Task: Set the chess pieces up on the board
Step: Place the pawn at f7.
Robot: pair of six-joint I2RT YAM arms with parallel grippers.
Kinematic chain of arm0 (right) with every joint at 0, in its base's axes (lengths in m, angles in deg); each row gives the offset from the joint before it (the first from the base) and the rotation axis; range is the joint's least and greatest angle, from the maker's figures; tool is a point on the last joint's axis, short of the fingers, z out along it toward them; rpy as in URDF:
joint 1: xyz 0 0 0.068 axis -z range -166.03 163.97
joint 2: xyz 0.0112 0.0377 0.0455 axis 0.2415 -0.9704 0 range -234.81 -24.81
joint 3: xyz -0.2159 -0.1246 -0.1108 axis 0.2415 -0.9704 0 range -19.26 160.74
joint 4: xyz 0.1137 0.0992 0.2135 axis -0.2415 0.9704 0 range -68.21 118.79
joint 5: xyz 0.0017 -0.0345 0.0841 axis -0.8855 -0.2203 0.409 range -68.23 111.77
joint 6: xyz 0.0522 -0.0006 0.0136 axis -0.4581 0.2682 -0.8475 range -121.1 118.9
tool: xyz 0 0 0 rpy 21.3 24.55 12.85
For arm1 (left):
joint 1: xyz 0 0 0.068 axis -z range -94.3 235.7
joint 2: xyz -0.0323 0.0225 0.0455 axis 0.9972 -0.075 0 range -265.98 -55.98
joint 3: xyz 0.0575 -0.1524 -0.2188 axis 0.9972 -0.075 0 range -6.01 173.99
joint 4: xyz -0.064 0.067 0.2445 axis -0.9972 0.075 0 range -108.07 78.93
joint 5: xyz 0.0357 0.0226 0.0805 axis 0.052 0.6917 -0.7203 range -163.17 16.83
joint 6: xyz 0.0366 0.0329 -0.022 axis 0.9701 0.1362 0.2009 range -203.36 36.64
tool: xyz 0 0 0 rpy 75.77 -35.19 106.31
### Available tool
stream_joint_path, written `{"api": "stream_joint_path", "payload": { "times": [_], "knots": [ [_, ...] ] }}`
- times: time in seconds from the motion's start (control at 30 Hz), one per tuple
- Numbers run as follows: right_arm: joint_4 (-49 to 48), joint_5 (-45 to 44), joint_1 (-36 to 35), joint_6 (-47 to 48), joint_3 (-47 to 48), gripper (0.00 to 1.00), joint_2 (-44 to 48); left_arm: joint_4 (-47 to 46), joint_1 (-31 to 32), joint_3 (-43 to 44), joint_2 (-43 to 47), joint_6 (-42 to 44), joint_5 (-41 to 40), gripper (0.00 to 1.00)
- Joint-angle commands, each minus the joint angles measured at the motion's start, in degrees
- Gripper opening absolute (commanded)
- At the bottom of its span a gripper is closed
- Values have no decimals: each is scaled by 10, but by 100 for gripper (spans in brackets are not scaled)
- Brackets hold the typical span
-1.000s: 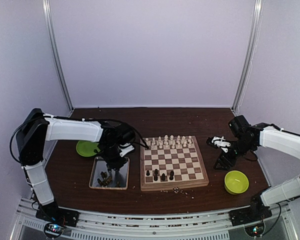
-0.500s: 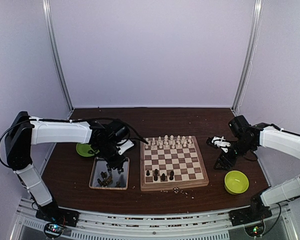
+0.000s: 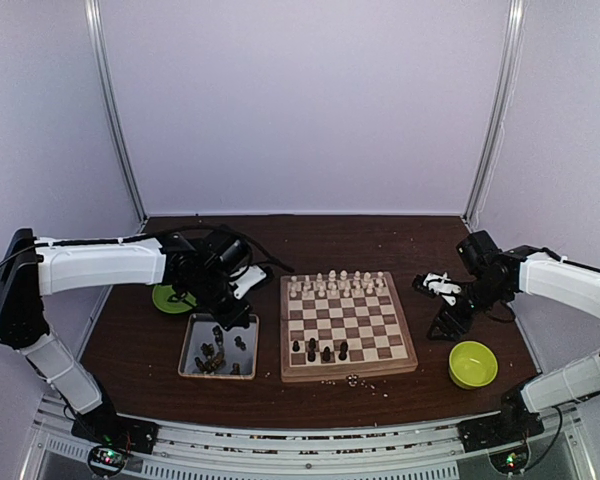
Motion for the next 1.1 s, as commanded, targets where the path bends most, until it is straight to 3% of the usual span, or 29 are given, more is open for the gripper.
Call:
{"api": "stream_joint_path", "payload": {
  "times": [0.0,0.23,0.47,0.87,1.07],
  "knots": [
    [7,9,-4,3,16,71,-3,10,0,2,25,-28,3,0],
    [7,6,-4,3,18,71,1,-48,53,24,18,-52,61,0],
    [6,2,-4,4,15,71,15,-68,75,101,-61,-58,63,0],
    [4,0,-4,5,14,71,31,-26,103,251,-194,2,84,0],
    [6,0,-4,6,14,71,32,-12,111,273,-235,28,110,0]
  ]
}}
